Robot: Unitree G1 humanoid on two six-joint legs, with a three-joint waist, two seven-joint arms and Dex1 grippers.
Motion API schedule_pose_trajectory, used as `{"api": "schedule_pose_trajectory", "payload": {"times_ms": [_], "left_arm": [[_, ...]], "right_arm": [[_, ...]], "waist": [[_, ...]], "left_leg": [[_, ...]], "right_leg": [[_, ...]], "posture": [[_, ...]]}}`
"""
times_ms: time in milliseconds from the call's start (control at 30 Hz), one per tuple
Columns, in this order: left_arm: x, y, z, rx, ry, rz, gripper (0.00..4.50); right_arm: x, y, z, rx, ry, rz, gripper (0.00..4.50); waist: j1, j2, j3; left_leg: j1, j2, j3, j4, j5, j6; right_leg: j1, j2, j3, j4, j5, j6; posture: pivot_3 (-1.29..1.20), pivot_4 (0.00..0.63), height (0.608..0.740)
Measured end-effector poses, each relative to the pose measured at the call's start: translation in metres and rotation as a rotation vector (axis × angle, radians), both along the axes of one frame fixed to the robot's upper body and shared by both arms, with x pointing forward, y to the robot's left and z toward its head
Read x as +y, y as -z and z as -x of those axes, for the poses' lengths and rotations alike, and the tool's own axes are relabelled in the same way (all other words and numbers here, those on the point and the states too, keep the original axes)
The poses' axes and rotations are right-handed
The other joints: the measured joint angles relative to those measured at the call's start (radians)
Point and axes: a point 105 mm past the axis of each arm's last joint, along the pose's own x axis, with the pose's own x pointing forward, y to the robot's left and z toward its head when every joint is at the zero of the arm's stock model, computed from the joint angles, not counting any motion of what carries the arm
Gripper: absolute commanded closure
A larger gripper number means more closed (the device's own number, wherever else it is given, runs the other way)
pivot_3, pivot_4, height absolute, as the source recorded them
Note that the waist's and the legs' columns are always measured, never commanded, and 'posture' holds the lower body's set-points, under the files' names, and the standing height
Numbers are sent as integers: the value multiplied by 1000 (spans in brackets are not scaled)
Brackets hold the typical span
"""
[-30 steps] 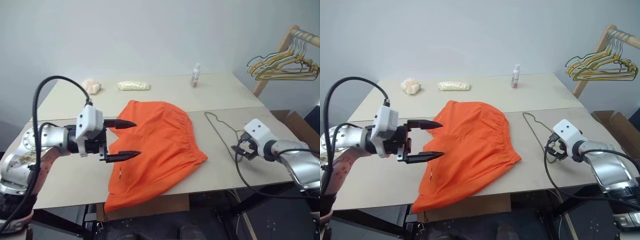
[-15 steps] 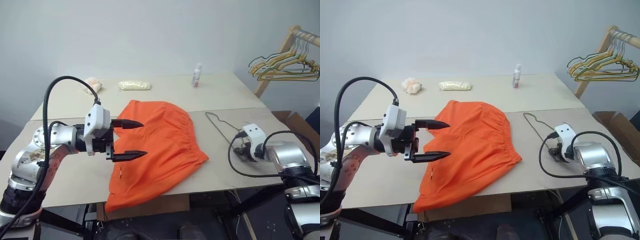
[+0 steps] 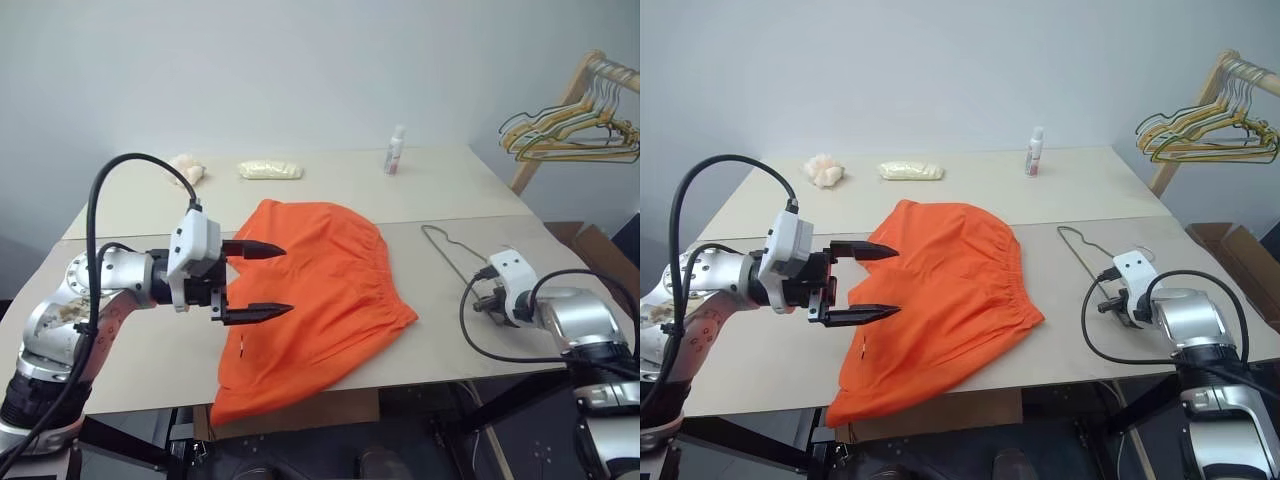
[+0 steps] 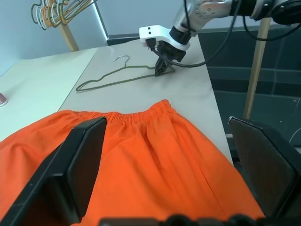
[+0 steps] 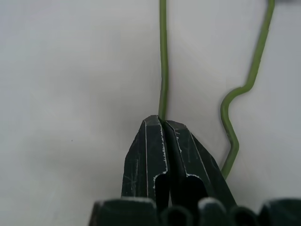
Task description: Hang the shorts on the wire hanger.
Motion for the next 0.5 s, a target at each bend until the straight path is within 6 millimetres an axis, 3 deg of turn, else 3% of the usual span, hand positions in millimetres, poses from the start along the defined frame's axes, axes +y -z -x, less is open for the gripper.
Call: {"api": "schedule_pose_trajectory", "payload": {"times_ms": [133,233,367,500], "left_arm": [[-7,-16,-19,-52,-52,76,0],[-9,-28,-37,-76,-114,131,0],[-8,-36,-62,-60,-215,191,0],[-2,-50,-80,-35,-271,213,0]], "right_arm": [[35,-54,-15,-312,-225,137,4468],[52,-86,-12,-538,-420,356,4468],[76,-95,-3,-772,-682,683,4468],[82,-98,1,-923,-866,913,4468]], "waist": [[-3,0,0],[-1,0,0],[-10,-1,0],[-30,-1,0]], "left_leg": [[-5,0,0,1,1,-1],[-8,0,0,1,1,-1],[-12,-1,0,3,1,-1],[-13,-1,0,4,1,-1]], "right_leg": [[-6,0,0,3,0,0],[-10,0,0,2,0,0],[-13,0,1,3,0,1],[-14,0,1,3,0,1]], "posture": [[-171,0,740],[-182,0,740],[-195,0,740],[-197,0,740]]}}
